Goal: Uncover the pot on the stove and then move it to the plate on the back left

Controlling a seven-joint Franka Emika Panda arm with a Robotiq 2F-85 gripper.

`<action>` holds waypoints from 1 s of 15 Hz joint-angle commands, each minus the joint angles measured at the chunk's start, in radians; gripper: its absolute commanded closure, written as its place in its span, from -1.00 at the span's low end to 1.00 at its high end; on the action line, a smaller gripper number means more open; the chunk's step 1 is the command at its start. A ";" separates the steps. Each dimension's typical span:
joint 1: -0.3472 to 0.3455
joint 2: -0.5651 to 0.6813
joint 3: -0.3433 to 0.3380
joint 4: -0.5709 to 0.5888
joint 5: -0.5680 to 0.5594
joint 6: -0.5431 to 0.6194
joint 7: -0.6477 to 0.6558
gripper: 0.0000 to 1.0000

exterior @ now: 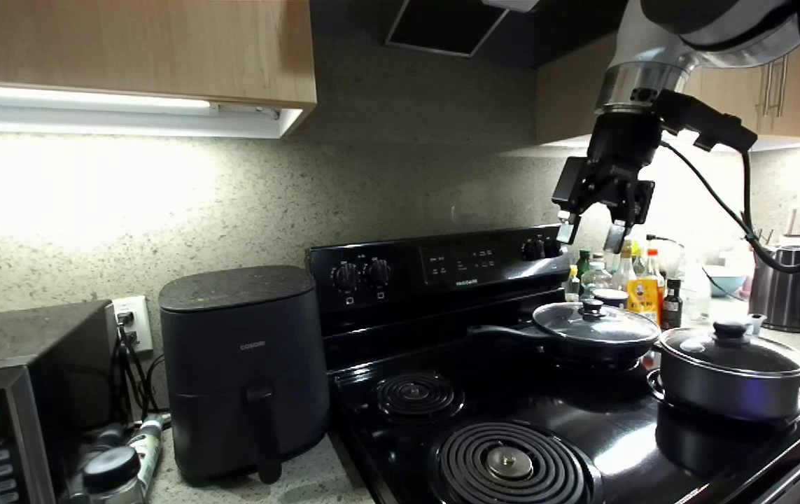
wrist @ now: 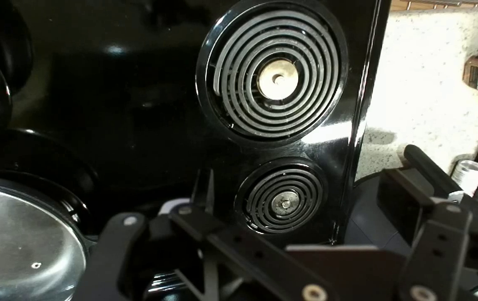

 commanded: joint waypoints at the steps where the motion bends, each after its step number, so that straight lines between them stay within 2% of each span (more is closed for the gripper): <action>1: -0.058 0.007 -0.022 0.010 -0.018 -0.005 -0.024 -1.00; 6: -0.164 0.065 -0.096 0.048 -0.012 0.022 0.017 -1.00; 8: -0.190 0.119 -0.109 0.078 0.023 0.046 0.077 -1.00; 9: -0.186 0.141 -0.107 0.093 0.055 0.058 0.111 -1.00; 10: -0.191 0.076 -0.111 0.053 0.015 0.031 0.043 -1.00; 15: -0.190 0.139 -0.107 0.090 0.035 0.043 0.092 -1.00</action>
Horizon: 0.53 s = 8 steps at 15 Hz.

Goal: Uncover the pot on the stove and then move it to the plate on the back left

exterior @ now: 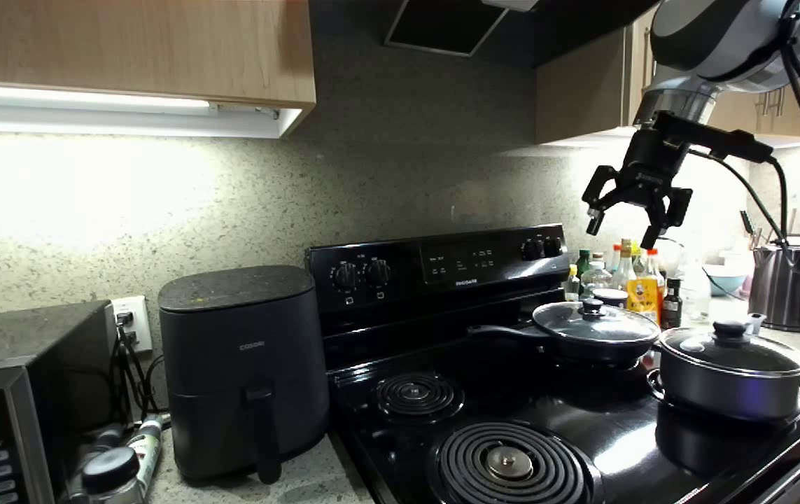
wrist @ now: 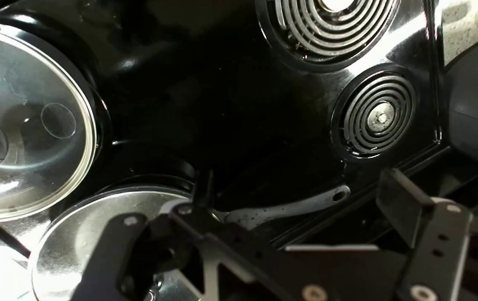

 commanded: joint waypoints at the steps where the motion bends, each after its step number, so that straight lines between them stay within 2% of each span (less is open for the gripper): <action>1: -0.012 0.002 0.010 0.003 0.006 -0.004 -0.004 -1.00; 4: -0.018 0.054 -0.035 0.003 0.019 -0.018 -0.049 -1.00; 8: -0.070 0.099 -0.075 -0.023 -0.007 -0.011 -0.016 -1.00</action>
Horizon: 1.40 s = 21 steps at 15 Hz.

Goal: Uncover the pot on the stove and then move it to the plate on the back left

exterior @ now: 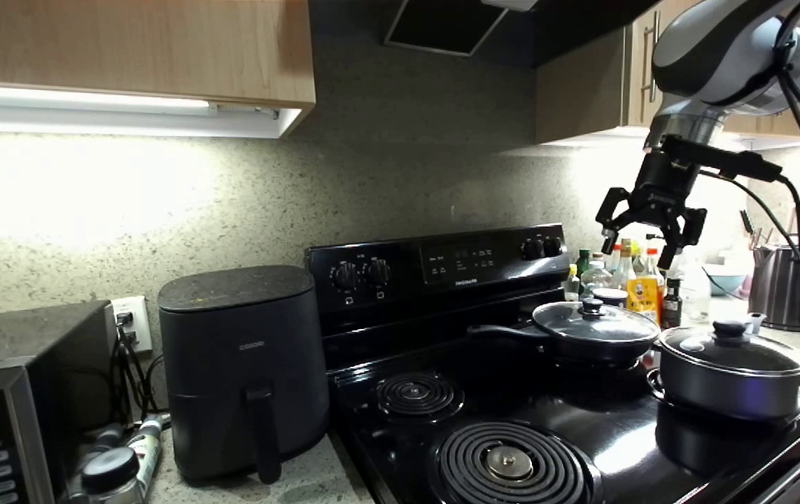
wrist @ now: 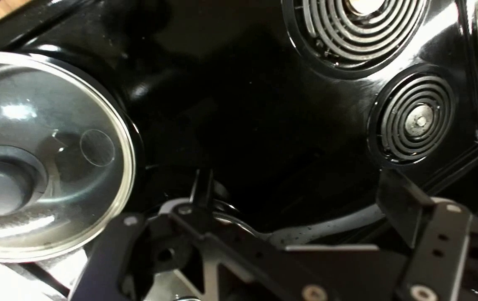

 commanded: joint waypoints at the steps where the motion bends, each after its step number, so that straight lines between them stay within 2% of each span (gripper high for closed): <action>1: -0.063 0.047 -0.028 -0.015 -0.012 -0.003 -0.004 -1.00; 6: -0.185 0.070 -0.070 -0.041 -0.073 0.012 0.099 -1.00; 8: -0.214 0.069 -0.076 -0.047 -0.079 0.019 0.139 -1.00; 11: -0.219 0.073 -0.058 -0.043 -0.064 0.023 0.203 -1.00; 12: -0.215 0.076 -0.081 -0.030 -0.059 0.001 0.141 -1.00; 15: -0.213 0.076 -0.067 -0.030 -0.059 0.001 0.175 -1.00; 17: -0.229 0.099 -0.041 -0.031 -0.127 0.034 0.237 -1.00; 21: -0.236 0.153 -0.034 -0.013 -0.257 0.052 0.292 -1.00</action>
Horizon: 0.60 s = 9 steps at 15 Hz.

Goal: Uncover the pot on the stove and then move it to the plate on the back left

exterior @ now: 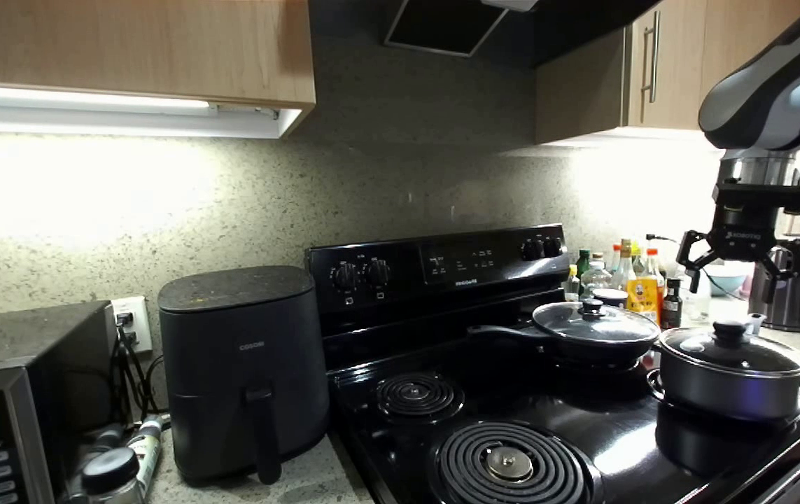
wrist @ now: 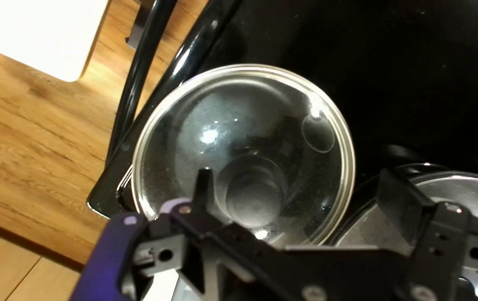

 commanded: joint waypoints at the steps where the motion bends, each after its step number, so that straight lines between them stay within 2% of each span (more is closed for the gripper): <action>1: -0.015 0.068 0.026 0.027 -0.096 0.026 0.055 -1.00; 9: 0.012 0.223 -0.003 0.125 -0.102 0.011 0.008 -1.00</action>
